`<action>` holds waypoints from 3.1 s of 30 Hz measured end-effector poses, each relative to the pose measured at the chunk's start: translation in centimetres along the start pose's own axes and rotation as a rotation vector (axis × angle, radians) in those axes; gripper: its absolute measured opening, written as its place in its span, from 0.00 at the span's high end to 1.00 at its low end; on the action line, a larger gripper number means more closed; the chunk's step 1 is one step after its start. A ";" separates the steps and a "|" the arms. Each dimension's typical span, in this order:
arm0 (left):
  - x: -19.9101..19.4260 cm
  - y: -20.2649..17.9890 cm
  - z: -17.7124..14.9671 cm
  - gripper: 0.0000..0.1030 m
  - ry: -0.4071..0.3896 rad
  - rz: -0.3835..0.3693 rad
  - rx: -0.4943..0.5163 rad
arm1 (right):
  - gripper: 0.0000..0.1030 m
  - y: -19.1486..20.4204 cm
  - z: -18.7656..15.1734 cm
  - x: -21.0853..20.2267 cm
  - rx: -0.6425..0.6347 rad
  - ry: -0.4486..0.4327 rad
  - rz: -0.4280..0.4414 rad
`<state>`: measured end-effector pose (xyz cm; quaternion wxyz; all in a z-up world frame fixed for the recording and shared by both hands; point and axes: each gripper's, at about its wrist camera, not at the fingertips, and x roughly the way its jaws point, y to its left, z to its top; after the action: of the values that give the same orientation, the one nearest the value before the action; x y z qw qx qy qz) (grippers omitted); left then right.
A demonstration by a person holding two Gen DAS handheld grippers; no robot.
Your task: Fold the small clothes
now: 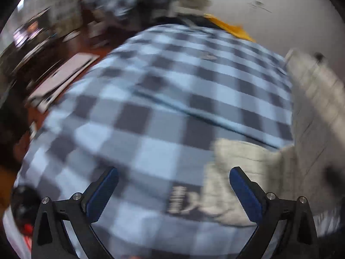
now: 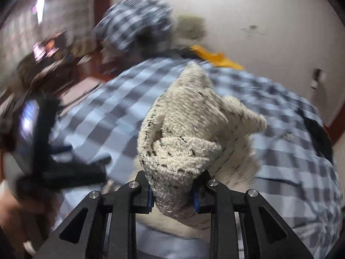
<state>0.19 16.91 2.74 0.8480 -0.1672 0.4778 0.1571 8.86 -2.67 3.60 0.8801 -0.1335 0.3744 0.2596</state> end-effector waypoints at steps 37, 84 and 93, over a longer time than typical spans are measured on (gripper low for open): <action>11.0 -14.1 -4.7 0.00 0.130 -0.155 0.318 | 0.01 -13.4 -9.6 12.9 0.324 0.511 0.180; 2.2 -10.2 -7.2 0.00 0.107 -0.081 0.335 | 0.01 -21.3 -10.7 2.7 0.514 0.321 0.373; 5.1 -9.5 -5.0 0.00 0.166 -0.132 0.252 | 0.01 -20.2 -8.7 6.9 0.475 0.340 0.401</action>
<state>3.00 6.78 -2.84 0.8284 -0.1028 0.5501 0.0254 19.05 -20.68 -6.54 0.7432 0.1098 0.5842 0.3071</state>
